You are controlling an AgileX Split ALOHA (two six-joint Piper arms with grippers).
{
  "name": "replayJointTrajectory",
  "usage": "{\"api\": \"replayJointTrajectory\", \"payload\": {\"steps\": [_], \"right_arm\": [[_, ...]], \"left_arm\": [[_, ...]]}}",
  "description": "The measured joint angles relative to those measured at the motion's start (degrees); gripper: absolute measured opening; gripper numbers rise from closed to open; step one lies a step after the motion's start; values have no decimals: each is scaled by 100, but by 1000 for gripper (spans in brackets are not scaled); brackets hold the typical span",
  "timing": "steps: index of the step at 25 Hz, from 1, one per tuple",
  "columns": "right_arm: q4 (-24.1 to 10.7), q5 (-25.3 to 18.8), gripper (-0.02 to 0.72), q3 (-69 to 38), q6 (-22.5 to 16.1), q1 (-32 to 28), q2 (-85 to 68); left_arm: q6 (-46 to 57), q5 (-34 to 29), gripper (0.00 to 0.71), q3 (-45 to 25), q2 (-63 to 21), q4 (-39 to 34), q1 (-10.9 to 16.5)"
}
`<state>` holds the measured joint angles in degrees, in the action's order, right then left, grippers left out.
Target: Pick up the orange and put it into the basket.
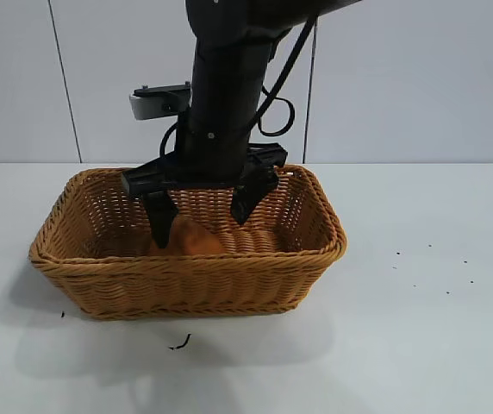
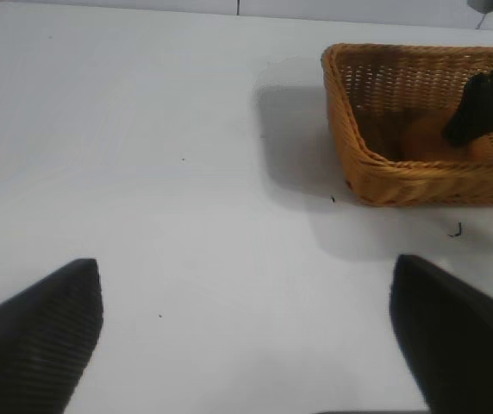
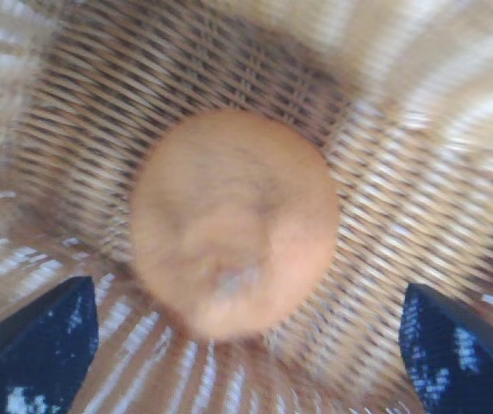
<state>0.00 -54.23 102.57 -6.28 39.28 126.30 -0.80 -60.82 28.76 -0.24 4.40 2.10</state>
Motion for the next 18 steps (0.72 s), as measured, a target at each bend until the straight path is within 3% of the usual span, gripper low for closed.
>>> {"api": "replayJointTrajectory", "payload": {"steps": [8, 13, 18], "right_arm": [[-200, -1385, 689, 1780, 0, 0, -187], [-242, -1493, 689, 2288, -108, -194, -240], [-250, -1553, 692, 2294, -127, -844, -218]], "left_arm": [[0, 0, 651, 0, 0, 0, 0], [-4, 0, 651, 0, 0, 0, 0], [-4, 0, 651, 0, 0, 0, 0]]}}
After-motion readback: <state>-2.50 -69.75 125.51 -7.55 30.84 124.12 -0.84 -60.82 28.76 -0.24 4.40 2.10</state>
